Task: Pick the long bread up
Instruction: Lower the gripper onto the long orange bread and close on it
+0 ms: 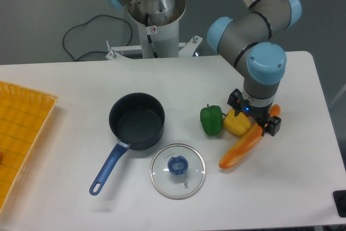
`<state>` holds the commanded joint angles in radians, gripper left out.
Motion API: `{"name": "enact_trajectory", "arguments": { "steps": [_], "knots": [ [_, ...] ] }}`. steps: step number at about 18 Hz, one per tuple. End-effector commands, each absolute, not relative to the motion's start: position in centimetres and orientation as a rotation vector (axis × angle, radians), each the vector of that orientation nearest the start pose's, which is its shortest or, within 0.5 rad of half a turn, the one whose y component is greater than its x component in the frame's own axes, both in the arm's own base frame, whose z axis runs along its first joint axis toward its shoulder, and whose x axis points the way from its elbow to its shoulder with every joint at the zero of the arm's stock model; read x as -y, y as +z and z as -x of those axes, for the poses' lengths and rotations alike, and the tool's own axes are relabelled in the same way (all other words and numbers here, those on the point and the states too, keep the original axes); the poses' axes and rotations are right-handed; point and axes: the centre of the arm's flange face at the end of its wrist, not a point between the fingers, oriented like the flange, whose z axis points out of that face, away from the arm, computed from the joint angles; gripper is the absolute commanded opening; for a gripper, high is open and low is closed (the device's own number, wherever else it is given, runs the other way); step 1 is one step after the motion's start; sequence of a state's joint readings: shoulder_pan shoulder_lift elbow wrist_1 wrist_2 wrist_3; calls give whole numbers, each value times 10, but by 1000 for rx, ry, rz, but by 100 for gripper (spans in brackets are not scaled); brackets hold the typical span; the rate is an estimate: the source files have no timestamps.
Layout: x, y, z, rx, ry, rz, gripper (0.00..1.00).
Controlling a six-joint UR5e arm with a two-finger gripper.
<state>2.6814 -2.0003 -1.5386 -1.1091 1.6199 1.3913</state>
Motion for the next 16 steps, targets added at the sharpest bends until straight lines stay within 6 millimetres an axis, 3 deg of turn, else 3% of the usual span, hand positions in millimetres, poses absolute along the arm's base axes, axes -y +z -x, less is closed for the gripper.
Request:
{"name": "enact_trajectory", "arguments": {
  "steps": [5, 8, 16],
  "knots": [
    [-402, 304, 520, -437, 113, 3126, 100],
    [-396, 282, 510, -440, 57, 3136, 100],
    [-394, 269, 511, -432, 27, 3148, 100]
  ]
}}
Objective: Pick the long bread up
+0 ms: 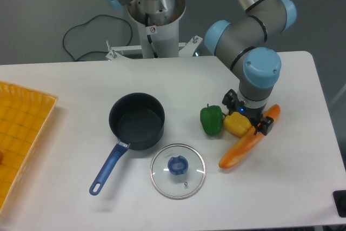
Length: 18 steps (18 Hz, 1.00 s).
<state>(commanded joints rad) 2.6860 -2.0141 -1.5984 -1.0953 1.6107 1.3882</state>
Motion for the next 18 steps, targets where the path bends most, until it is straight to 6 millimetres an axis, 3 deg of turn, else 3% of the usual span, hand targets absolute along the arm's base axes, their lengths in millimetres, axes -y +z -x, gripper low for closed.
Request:
{"name": "enact_trajectory", "arguments": {
  "steps": [5, 18],
  "knots": [
    [-388, 238, 530, -402, 4, 3159, 100],
    [-342, 245, 574, -284, 96, 3148, 100]
  ]
}}
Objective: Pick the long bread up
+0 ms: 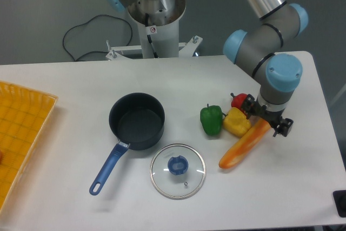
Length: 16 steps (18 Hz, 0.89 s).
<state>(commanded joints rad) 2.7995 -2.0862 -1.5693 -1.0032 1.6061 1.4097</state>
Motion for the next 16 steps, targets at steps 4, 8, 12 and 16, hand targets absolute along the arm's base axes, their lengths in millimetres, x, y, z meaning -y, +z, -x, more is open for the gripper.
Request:
{"name": "enact_trajectory", "arguments": {
  "steps": [4, 8, 12, 16],
  "knots": [
    [-343, 236, 579, -279, 99, 3150, 99],
    [-347, 226, 577, -282, 81, 3154, 96],
    [-348, 214, 574, -284, 51, 3160, 89],
    [-353, 212, 571, -298, 45, 3161, 87]
  ]
}}
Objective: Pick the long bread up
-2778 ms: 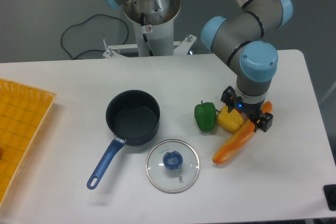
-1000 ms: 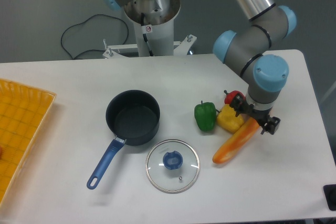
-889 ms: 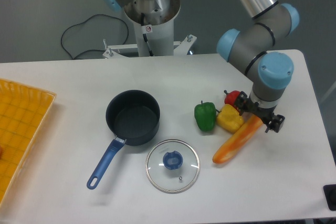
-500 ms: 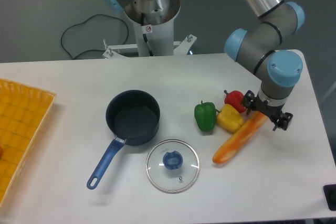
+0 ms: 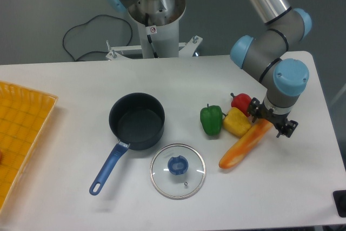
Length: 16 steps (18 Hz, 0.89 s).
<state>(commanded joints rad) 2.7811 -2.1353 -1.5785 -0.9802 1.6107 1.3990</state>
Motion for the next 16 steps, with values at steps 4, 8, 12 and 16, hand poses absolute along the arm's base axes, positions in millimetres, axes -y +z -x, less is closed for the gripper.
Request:
{"name": "enact_trajectory", "arguments": {
  "steps": [4, 8, 12, 16],
  "knots": [
    [-353, 212, 571, -308, 48, 3161, 67],
    [-353, 212, 571, -313, 50, 3165, 38],
    [-353, 215, 571, -316, 53, 3166, 20],
    [-352, 217, 570, -311, 50, 3167, 10]
  ]
}}
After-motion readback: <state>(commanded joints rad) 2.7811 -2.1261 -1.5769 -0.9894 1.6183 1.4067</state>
